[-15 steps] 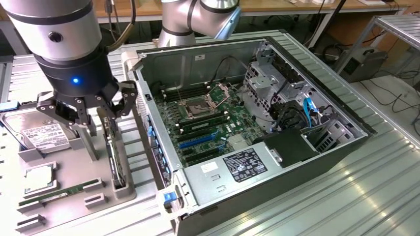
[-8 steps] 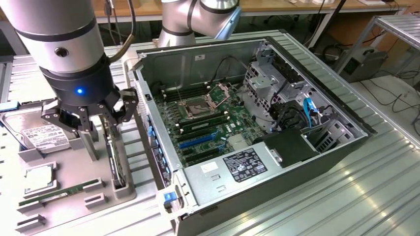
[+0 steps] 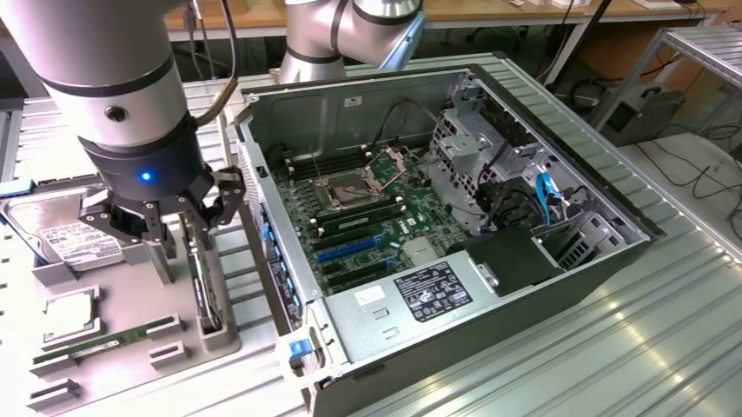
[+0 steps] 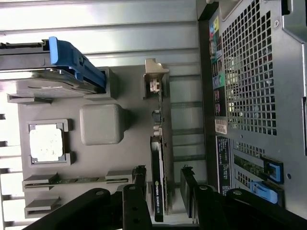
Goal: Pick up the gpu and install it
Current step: 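Pick up the gpu and move the gpu toward the slot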
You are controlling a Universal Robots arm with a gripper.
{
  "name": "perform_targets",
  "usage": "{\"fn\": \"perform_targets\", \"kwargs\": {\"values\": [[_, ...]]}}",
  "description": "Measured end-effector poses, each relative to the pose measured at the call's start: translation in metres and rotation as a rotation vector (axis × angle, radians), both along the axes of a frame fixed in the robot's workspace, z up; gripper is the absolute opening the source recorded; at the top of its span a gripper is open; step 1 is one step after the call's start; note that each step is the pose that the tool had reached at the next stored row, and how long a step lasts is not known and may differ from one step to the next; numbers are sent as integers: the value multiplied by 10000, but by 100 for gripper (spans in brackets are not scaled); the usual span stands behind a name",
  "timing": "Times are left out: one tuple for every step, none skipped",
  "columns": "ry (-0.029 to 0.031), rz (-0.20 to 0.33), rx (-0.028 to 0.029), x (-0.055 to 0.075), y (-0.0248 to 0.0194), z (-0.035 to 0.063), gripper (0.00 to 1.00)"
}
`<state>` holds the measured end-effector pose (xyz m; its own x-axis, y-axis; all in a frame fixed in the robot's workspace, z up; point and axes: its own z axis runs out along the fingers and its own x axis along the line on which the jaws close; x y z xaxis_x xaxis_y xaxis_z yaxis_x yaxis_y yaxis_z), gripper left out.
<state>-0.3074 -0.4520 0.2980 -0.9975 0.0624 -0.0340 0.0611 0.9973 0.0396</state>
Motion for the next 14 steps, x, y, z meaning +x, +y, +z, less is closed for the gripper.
{"fn": "perform_targets", "kwargs": {"values": [[0,0,0,-1,-1,-21,42],[-1,1,1,-3,-2,-37,42],[-1,2,0,-6,-2,-58,42],[-1,2,0,-11,-2,-82,42],[-2,4,1,-14,-2,-101,42],[-1,8,1,-19,-2,-126,42],[-1,11,1,-22,-2,-145,42],[-1,13,0,-25,-2,-166,42],[-3,14,1,-28,-2,-186,42],[-5,14,1,-29,-2,-204,42],[-7,14,2,-31,-2,-221,42],[-10,14,5,-32,-2,-242,42],[-12,14,12,-34,-2,-265,42],[-14,14,21,-35,-2,-286,42]]}}
